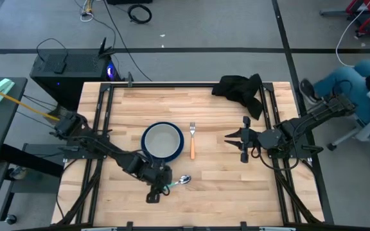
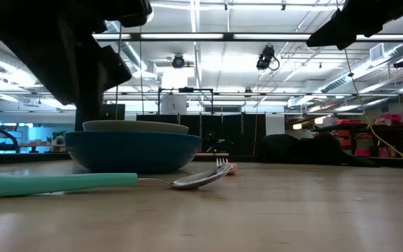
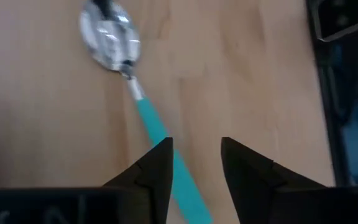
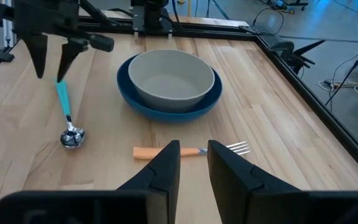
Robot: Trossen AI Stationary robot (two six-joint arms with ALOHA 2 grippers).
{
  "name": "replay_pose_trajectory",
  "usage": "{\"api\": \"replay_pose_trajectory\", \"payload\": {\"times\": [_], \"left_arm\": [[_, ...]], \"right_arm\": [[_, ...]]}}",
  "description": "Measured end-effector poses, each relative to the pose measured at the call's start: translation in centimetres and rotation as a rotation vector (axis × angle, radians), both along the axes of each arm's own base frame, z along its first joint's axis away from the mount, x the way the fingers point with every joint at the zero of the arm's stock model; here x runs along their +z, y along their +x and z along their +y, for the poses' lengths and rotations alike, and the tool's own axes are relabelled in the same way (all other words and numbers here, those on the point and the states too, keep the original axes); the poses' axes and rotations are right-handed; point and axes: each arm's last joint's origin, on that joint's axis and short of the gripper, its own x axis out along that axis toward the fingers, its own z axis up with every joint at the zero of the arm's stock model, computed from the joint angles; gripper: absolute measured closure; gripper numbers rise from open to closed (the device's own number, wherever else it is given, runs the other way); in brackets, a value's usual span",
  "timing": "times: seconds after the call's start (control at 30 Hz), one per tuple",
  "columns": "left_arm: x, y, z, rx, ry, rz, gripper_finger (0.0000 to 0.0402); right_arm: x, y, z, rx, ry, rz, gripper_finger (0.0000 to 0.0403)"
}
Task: Set table place
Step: Put the blue spoon into the gray bowl on the table
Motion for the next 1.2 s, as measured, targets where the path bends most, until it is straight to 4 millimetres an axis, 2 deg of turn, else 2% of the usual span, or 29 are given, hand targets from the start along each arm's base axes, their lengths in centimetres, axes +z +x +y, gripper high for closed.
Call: {"api": "replay_pose_trajectory", "payload": {"times": [0.2, 0.43, 0.57, 0.73, 0.93, 1.2], "left_arm": [[-0.2, 0.1, 0.0, 0.043, 0.048, -0.020, 0.0249], [-2.7, 0.6, -0.8, 0.056, 0.080, 0.072, 0.0251], [-2.7, 1.7, -1.5, 0.061, 0.112, 0.123, 0.0252], [-2.9, 3.3, -2.2, 0.078, 0.242, 0.194, 0.0261], [-3.8, 5.1, -3.1, 0.086, 0.314, 0.256, 0.0263], [-4.0, 5.6, -3.1, 0.164, 0.300, 0.300, 0.0262]], "right_arm": [[0.0, 0.0, 0.0, 0.000, 0.000, 0.000, 0.0314], [0.0, 0.0, 0.0, 0.000, 0.000, 0.000, 0.0314], [0.0, 0.0, 0.0, 0.000, 0.000, 0.000, 0.0314], [0.0, 0.0, 0.0, 0.000, -0.001, 0.001, 0.0314], [0.0, 0.0, 0.0, 0.000, 0.000, 0.001, 0.0314], [0.0, 0.0, 0.0, 0.000, 0.000, 0.001, 0.0314]]}}
